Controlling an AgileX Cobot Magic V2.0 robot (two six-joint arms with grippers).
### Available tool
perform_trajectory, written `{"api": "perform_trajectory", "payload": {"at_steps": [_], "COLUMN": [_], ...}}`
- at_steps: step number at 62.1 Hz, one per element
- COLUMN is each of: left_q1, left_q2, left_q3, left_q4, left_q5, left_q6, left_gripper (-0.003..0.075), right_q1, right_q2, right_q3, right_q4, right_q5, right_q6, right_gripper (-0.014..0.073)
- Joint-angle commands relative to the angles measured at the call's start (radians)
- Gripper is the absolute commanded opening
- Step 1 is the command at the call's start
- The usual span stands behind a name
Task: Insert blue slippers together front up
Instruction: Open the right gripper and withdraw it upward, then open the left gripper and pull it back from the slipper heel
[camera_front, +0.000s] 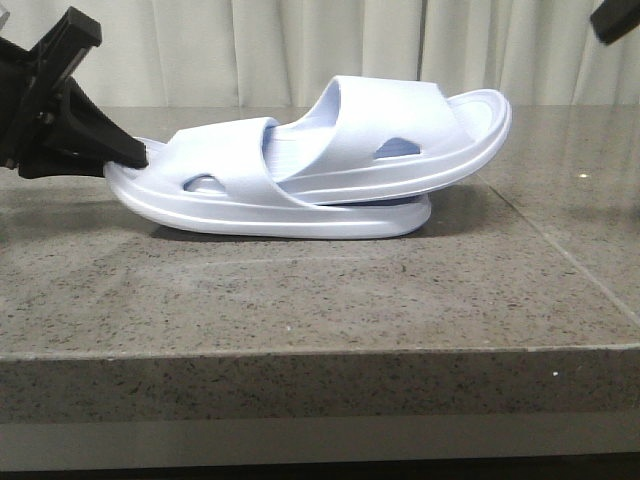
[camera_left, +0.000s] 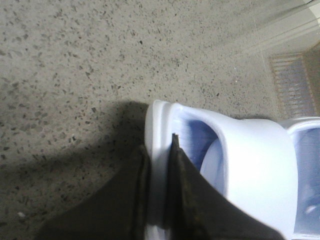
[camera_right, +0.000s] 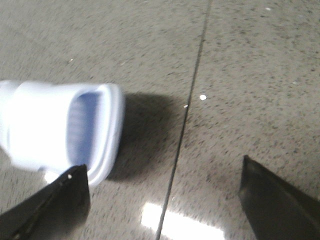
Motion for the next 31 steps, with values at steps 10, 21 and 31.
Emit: {"api": "perform_trajectory", "payload": {"at_steps": [10, 21, 31], "left_q1": [-0.087, -0.118, -0.116], "left_q2": [-0.035, -0.035, -0.037], "left_q3": [-0.025, -0.025, -0.030], "left_q4": [-0.071, -0.058, 0.008], "left_q5": [-0.021, -0.073, -0.092], "left_q6": [-0.002, -0.002, -0.002], "left_gripper": [-0.0020, -0.0020, 0.0029], "right_q1": [0.068, 0.098, 0.102], "right_q2": [-0.212, -0.266, -0.267], "right_q3": [0.020, 0.024, 0.028], "right_q4": [-0.027, -0.041, -0.041], "right_q5": [0.009, 0.007, 0.011], "right_q6": [0.011, 0.011, 0.011], "right_gripper": [0.0626, 0.0626, 0.0626]}}
